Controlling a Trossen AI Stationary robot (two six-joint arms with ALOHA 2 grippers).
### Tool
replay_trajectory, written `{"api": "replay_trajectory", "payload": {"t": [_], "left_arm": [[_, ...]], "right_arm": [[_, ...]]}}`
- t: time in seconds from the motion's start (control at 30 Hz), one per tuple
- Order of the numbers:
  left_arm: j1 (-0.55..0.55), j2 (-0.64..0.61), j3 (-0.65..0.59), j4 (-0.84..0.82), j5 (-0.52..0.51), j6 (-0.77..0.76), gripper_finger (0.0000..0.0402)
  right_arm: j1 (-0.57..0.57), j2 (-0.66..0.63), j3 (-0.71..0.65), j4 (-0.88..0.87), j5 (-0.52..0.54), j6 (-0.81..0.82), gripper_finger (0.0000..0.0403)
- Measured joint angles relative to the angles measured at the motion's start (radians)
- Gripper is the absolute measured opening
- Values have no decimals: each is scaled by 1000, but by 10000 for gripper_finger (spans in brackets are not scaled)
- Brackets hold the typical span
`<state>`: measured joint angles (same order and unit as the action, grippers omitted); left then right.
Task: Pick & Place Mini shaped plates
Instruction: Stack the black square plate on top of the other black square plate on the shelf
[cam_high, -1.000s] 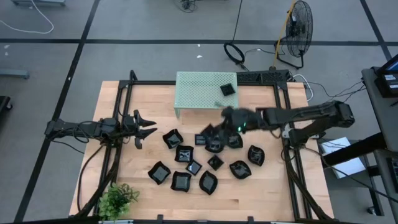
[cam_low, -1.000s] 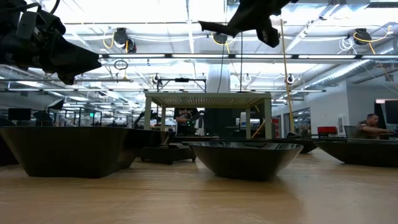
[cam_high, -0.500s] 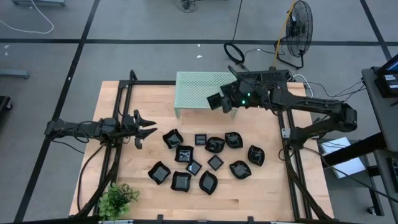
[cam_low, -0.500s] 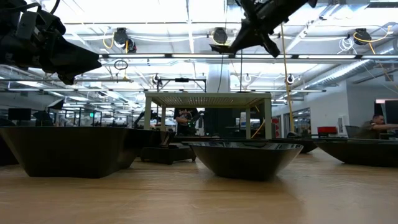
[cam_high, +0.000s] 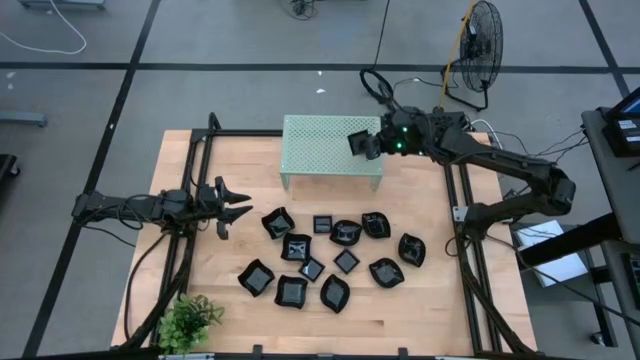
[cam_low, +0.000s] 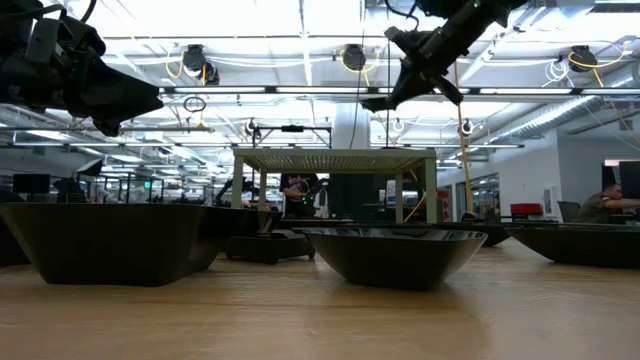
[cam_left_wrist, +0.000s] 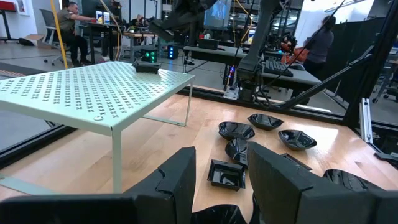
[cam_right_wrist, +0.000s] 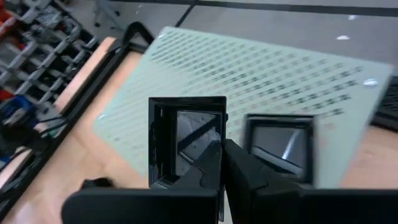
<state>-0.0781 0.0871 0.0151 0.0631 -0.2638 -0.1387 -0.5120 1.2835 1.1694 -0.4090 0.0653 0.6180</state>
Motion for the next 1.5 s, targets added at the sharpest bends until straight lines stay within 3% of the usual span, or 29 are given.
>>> {"api": "replay_trajectory", "payload": {"t": [0.43, 0.7, 0.83, 1.4, 1.5], "left_arm": [[0, 0, 0, 0, 0, 0, 145], [0, 0, 0, 0, 0, 0, 145], [0, 0, 0, 0, 0, 0, 145], [0, 0, 0, 0, 0, 0, 145], [0, 0, 0, 0, 0, 0, 145]], "right_arm": [[-208, 26, 0, 21, -383, 55, 1], [-242, 26, 0, -37, -370, -11, 0], [-248, 26, 0, -78, -296, -50, 0], [-249, 83, 0, -48, -307, -90, 0], [-252, 114, 0, -9, -360, -101, 0]]}}
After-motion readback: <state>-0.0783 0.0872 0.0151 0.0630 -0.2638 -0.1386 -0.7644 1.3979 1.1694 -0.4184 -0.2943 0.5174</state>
